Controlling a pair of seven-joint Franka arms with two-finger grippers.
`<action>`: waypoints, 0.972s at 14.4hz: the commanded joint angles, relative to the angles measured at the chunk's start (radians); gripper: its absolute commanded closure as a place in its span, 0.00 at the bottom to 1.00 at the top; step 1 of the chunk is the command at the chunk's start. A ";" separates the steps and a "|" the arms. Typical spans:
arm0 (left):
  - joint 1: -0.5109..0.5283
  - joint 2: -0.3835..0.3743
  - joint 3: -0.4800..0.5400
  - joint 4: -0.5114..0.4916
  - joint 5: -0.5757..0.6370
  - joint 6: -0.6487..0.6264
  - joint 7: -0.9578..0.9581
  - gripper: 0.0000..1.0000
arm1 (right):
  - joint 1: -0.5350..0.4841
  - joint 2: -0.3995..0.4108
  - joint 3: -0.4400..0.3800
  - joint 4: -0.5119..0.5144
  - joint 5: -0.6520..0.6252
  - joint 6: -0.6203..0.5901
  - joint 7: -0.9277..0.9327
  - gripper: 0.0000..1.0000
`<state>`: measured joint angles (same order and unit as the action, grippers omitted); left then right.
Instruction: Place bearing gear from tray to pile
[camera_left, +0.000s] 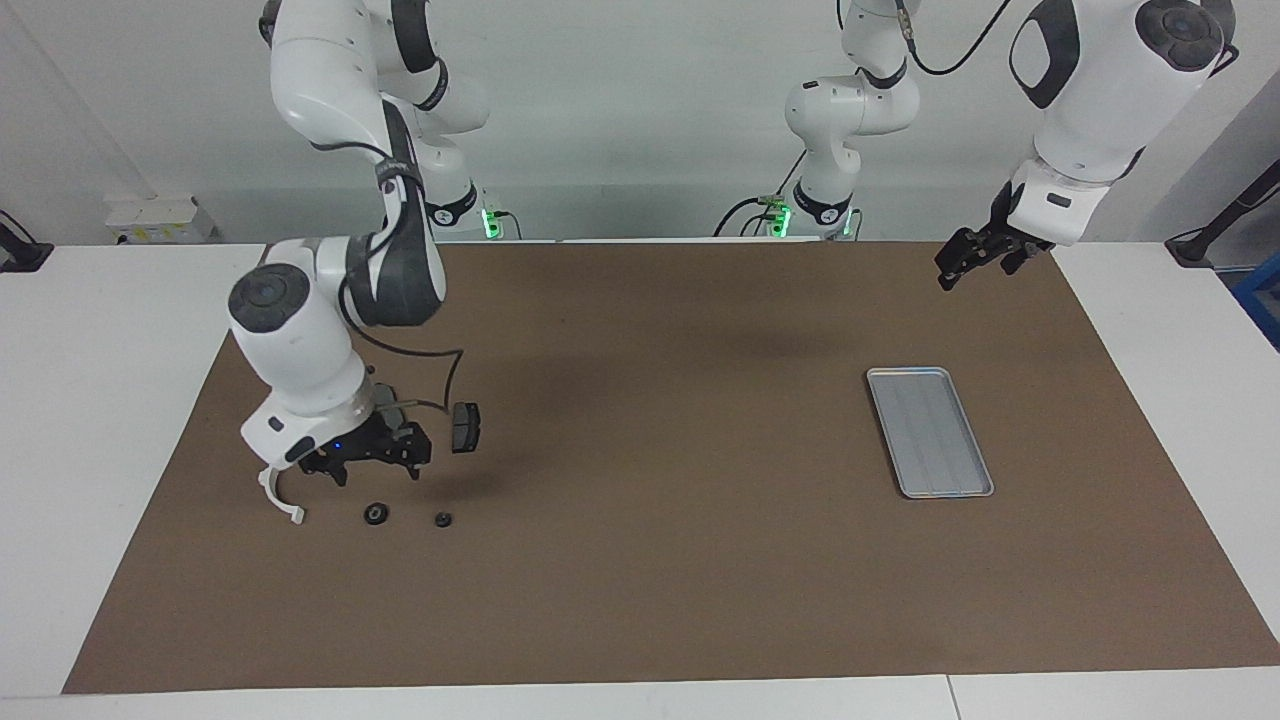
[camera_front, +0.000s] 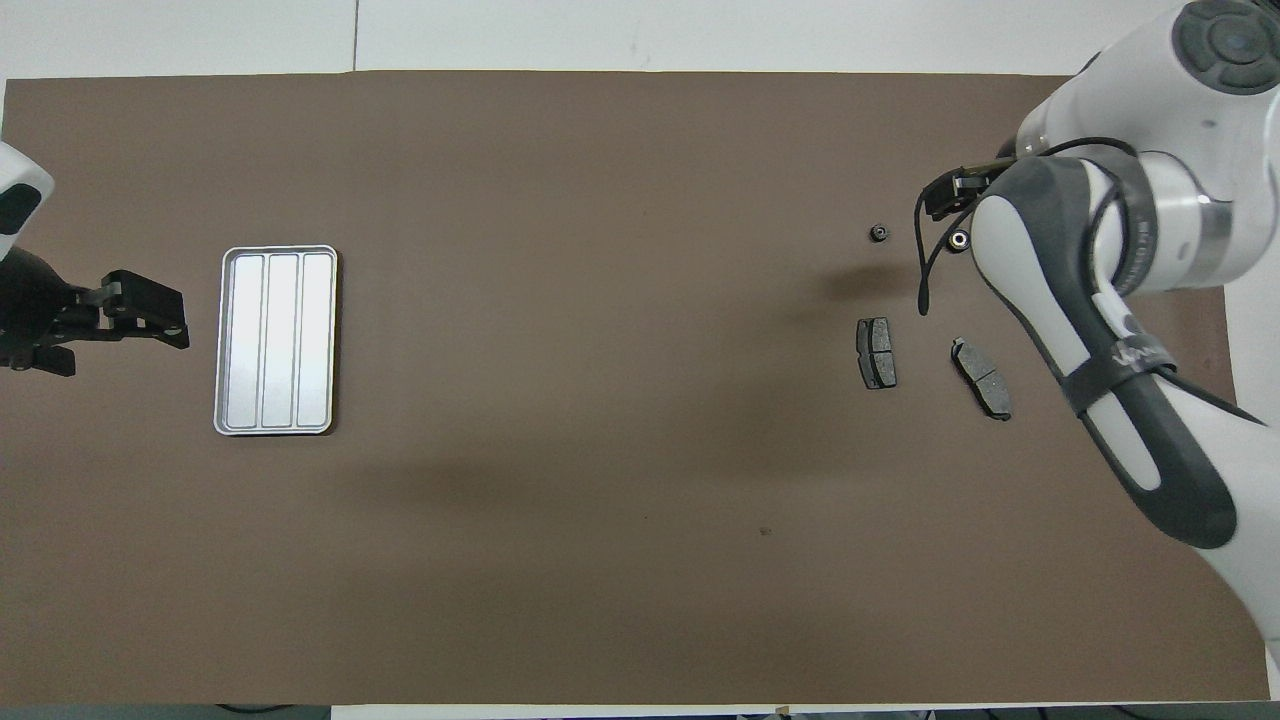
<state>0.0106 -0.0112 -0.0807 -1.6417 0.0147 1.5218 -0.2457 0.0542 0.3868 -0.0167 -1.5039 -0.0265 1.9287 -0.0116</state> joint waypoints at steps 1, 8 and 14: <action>0.008 -0.021 -0.005 -0.012 -0.010 -0.011 0.006 0.00 | -0.040 -0.201 0.018 -0.119 0.010 -0.078 -0.042 0.00; 0.008 -0.019 -0.005 -0.012 -0.010 -0.012 0.005 0.00 | -0.033 -0.430 0.012 -0.134 0.040 -0.428 -0.038 0.00; 0.008 -0.021 -0.005 -0.012 -0.010 -0.012 0.006 0.00 | -0.017 -0.430 0.003 -0.133 0.008 -0.415 -0.034 0.00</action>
<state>0.0106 -0.0112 -0.0807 -1.6417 0.0147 1.5218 -0.2457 0.0347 -0.0387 -0.0103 -1.6236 -0.0082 1.4931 -0.0299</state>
